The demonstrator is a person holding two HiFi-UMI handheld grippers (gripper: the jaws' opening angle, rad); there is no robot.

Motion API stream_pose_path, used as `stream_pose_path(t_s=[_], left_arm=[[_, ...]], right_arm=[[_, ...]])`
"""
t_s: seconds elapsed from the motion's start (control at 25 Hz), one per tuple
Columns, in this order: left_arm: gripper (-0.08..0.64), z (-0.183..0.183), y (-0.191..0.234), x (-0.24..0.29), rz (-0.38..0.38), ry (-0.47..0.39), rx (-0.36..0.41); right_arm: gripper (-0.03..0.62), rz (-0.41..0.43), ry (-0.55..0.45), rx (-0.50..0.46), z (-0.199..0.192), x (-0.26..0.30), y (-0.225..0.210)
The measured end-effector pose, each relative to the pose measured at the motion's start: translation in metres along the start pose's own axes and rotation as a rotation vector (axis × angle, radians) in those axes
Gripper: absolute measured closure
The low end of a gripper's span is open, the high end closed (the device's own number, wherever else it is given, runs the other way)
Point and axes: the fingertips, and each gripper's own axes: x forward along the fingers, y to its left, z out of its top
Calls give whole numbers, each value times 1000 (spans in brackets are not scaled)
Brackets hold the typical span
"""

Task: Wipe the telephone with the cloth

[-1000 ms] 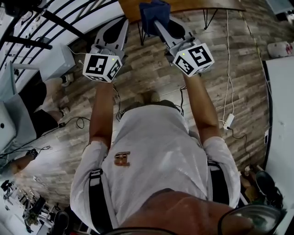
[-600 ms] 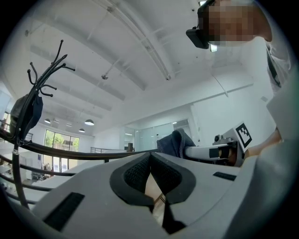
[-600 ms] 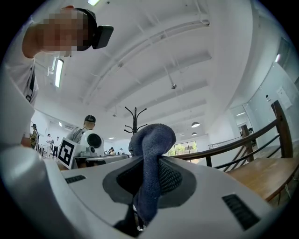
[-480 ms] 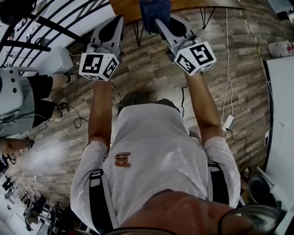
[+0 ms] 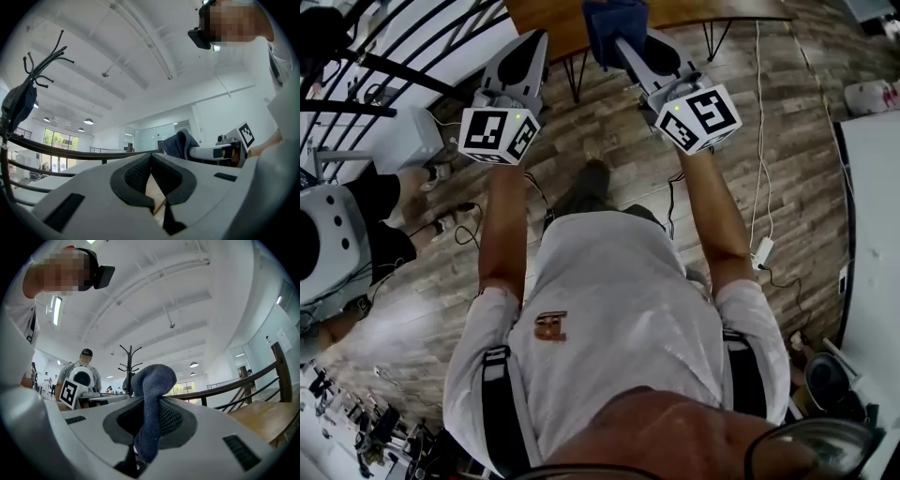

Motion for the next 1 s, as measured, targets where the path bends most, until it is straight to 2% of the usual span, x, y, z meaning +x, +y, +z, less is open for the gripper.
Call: stream_pose_path(t_s=[0.48,0.64,0.8,1.0], left_arm=[[541,-23,87,124,-9,3,7],[541,-20,129,165,-5,-3,10],[541,-32,176,213,-14,0,8],[541,-28,240,241,-11,4,-2]], right_arm=[[514,3,25,-24,-6,98,-113],[514,15,21,-31,0,143,-148],[514,8,27,-27,-10,196,-194],[514,5,41,-26,-9,263,-212]])
